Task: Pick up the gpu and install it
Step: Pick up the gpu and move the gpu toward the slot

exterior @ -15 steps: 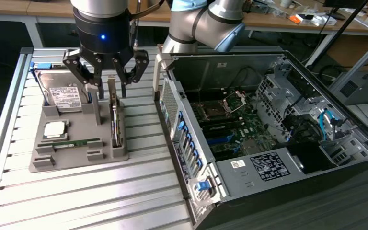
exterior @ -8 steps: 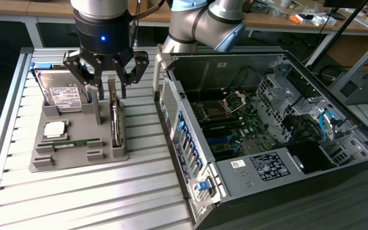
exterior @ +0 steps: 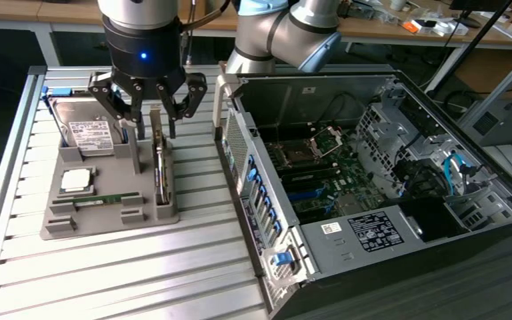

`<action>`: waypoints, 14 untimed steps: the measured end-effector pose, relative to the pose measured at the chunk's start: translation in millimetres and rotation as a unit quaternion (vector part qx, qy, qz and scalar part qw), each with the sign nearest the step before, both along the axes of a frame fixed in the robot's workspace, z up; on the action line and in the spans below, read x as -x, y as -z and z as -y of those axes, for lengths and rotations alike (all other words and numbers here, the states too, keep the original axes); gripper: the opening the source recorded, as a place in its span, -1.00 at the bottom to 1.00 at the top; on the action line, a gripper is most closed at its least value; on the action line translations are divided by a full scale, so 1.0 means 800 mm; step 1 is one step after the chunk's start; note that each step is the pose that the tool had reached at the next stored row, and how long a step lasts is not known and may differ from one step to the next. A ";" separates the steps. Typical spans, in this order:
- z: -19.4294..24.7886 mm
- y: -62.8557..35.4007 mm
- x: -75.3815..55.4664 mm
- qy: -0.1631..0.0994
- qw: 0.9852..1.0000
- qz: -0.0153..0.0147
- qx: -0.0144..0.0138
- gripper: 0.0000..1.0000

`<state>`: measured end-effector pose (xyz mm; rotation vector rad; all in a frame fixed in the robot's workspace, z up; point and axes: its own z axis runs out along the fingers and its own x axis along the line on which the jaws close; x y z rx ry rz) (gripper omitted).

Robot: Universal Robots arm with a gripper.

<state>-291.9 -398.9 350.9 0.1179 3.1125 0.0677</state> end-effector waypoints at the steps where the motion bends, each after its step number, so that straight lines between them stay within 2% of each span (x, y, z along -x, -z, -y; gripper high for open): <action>1: 0.0000 0.000 0.000 0.000 1.000 0.000 0.000 -0.04; 14: 0.0000 0.006 0.000 0.000 1.000 0.000 0.000 -0.04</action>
